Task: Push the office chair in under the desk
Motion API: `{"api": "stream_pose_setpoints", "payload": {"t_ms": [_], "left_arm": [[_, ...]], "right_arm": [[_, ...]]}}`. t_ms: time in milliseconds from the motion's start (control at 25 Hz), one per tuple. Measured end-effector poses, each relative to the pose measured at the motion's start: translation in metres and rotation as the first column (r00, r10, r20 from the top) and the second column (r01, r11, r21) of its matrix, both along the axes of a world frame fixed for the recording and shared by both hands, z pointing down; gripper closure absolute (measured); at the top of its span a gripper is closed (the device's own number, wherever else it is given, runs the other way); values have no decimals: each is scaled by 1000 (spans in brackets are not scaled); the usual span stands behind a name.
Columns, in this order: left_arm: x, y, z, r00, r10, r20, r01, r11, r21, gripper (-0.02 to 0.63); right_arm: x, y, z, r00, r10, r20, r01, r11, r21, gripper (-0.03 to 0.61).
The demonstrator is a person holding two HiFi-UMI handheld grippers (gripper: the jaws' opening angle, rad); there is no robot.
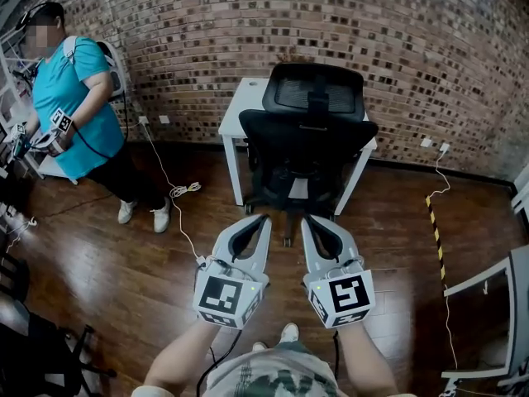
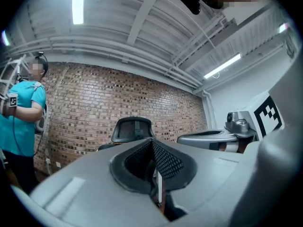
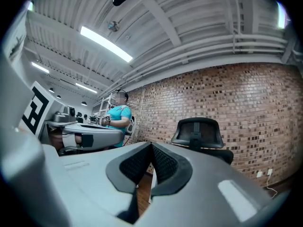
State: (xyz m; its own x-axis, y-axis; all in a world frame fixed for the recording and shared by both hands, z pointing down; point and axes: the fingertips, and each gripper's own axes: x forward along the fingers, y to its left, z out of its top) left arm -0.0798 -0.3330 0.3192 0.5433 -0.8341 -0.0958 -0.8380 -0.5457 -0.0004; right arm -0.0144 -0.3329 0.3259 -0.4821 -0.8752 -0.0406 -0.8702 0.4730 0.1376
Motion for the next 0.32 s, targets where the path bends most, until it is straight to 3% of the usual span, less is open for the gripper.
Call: {"api": "stream_pose_setpoints", "payload": {"t_ms": [320], "left_arm": [[-4, 10, 21, 1000, 19, 1, -19, 1000, -3, 597]], "right_arm": [[-3, 13, 16, 999, 34, -1, -34, 999, 4, 578]]}}
